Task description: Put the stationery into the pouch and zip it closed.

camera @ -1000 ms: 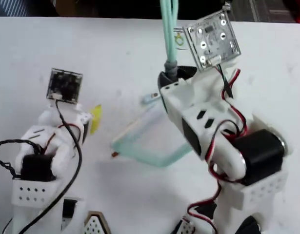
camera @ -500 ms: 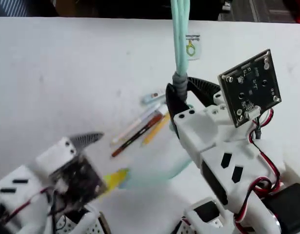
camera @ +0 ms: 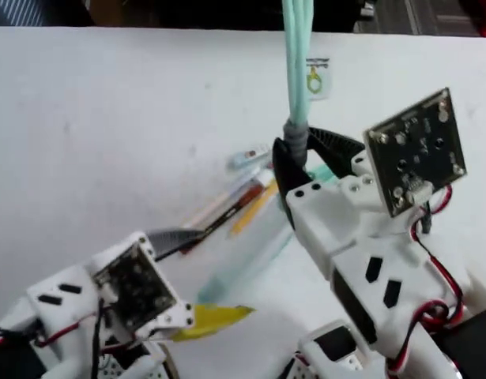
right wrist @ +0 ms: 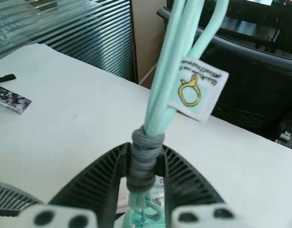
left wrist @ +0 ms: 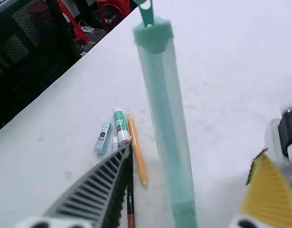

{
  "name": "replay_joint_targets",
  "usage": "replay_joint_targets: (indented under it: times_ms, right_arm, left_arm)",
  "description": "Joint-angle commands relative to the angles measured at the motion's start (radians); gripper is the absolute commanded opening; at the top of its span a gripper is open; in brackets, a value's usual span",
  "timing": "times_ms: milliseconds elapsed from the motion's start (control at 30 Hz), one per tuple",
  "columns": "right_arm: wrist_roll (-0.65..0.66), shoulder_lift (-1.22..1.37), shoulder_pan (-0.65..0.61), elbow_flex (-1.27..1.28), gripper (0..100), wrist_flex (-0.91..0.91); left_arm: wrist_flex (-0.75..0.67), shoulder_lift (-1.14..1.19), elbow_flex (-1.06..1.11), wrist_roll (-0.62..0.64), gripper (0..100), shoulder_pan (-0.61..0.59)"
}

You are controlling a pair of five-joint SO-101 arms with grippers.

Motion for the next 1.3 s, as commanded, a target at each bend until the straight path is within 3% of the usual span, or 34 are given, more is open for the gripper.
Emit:
replay_joint_targets:
  times_ms: [0,533,800,1200,1267]
  right_arm:
    - [-0.008,-0.004,-0.008,0.003,1.7,0.019]
    - [-0.009,0.016,-0.012,0.094,1.7,0.01]
    - [-0.005,-0.015,-0.125,0.098,1.7,0.008]
    - [-0.002,-0.077,-0.127,0.103,1.7,0.008]
    - [-0.002,-0.076,-0.124,0.103,1.7,0.005]
  left_arm:
    - [-0.161,-0.005,0.095,0.101,39,0.013]
    - [-0.594,-0.002,0.433,0.107,36,0.005]
    - [-0.669,-0.002,0.516,0.114,34,0.005]
    - [-0.669,-0.008,0.516,0.106,4,0.007]
    - [-0.669,-0.008,0.517,0.106,2,0.005]
